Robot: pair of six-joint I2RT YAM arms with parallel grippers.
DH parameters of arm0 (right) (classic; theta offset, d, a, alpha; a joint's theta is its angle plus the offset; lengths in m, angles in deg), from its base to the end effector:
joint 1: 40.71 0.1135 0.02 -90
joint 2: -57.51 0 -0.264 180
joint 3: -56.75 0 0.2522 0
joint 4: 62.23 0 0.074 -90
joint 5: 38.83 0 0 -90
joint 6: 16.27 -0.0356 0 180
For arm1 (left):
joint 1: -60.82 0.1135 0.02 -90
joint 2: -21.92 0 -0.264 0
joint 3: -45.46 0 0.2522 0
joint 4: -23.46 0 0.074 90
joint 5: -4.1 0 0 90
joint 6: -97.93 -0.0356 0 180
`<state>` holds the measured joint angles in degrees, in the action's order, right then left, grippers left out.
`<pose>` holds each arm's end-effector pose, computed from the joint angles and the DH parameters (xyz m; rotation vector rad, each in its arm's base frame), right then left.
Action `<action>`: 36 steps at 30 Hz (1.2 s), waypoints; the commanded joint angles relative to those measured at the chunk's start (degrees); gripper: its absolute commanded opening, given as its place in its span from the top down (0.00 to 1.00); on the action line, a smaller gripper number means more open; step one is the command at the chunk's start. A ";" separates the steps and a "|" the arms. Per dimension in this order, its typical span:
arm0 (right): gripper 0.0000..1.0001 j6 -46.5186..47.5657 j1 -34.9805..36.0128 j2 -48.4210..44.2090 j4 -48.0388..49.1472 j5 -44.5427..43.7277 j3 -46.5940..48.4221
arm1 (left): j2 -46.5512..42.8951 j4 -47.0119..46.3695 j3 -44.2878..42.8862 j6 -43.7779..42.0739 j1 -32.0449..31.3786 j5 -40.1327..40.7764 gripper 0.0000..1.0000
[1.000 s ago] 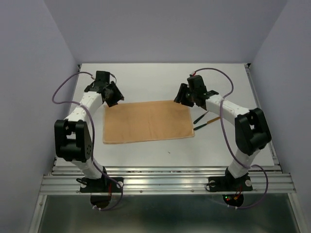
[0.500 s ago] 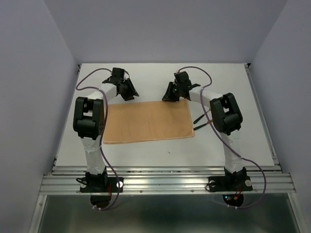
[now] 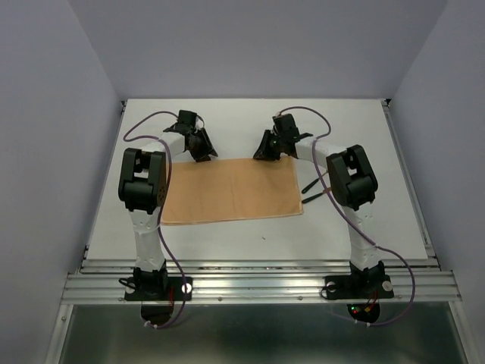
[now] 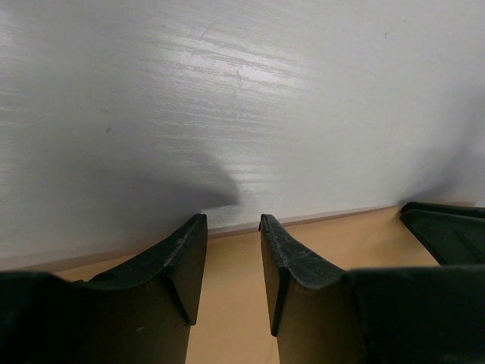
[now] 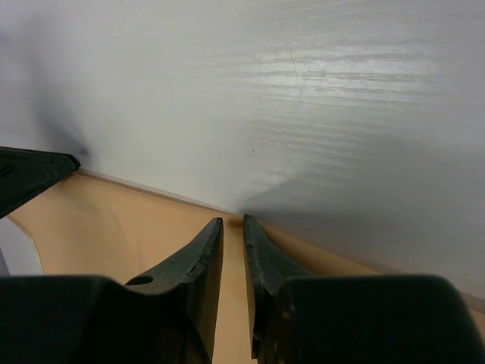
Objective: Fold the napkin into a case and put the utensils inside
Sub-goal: Smooth out the rectangle-folded napkin at the center of the board.
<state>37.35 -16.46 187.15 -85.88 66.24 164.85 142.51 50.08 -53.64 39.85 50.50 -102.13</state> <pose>0.4515 0.2135 0.1473 0.1274 2.4767 0.7981 0.4520 -0.0924 0.1678 -0.3312 2.4572 -0.6707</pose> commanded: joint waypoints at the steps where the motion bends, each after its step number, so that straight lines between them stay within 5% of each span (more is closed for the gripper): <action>1: 0.76 1.40 -1.57 -3.69 0.05 -4.87 -2.76 | -0.54 1.46 -2.46 -3.35 0.13 1.73 0.55; 9: 0.73 3.07 2.19 -8.53 0.05 -4.00 -0.14 | -6.68 2.34 -4.05 -4.94 -1.89 3.39 0.55; 20: 0.73 0.08 7.38 -0.54 0.84 1.80 6.11 | -7.13 -1.87 1.84 -1.08 -4.53 -3.01 0.55; 36: 0.74 -0.01 2.66 -1.49 0.75 -3.03 0.58 | -2.38 0.32 0.35 -4.23 -3.91 2.60 0.56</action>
<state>36.52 -10.69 189.45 -85.23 66.22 168.00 141.20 49.43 -52.13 37.65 45.73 -101.58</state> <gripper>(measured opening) 0.261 0.439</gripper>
